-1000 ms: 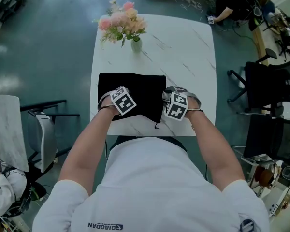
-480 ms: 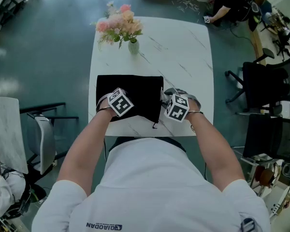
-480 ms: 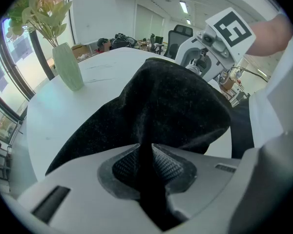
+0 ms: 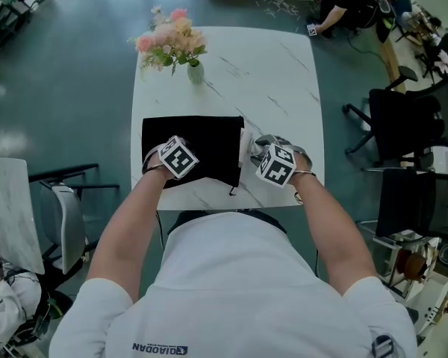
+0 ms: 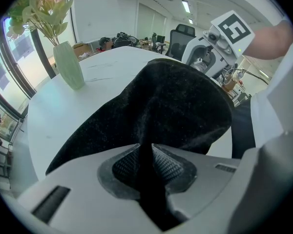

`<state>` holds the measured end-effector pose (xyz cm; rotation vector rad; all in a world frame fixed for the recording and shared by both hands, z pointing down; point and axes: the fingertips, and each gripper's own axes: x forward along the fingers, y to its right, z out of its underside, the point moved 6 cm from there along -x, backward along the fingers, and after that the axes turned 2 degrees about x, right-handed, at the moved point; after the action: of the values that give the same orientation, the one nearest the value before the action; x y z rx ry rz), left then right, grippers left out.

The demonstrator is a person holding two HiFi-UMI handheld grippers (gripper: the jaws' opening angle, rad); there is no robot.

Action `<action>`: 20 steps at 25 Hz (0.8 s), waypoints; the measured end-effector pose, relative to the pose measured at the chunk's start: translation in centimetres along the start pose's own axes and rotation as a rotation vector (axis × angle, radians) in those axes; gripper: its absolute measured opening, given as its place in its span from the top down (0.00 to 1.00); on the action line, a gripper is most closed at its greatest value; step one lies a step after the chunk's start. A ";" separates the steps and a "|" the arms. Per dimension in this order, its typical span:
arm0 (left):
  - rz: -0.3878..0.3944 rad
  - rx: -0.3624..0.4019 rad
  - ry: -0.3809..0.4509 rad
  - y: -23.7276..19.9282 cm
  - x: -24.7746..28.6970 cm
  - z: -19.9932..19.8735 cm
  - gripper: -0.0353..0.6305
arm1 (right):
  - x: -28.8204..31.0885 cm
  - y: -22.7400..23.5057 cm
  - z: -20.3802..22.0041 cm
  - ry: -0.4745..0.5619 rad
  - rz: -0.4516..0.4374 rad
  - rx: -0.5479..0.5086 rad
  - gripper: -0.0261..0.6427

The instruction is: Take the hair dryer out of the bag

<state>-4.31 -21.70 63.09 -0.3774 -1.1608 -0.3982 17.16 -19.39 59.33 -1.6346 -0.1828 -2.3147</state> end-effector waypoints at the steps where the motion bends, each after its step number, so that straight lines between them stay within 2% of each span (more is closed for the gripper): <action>1: -0.001 -0.001 -0.001 0.0 0.0 0.0 0.82 | -0.2 0.0 0.4 0.003 0.003 0.014 0.65; 6: -0.017 -0.008 0.002 0.0 0.0 -0.1 0.82 | -1.3 0.8 2.7 0.028 0.035 0.126 0.65; 20: -0.048 -0.023 -0.015 0.3 0.1 0.1 0.83 | -4.2 3.5 10.4 0.090 0.212 0.533 0.66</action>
<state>-4.19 -21.44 63.20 -0.3736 -1.1829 -0.4510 28.90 -19.10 58.77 -1.2165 -0.5274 -1.9533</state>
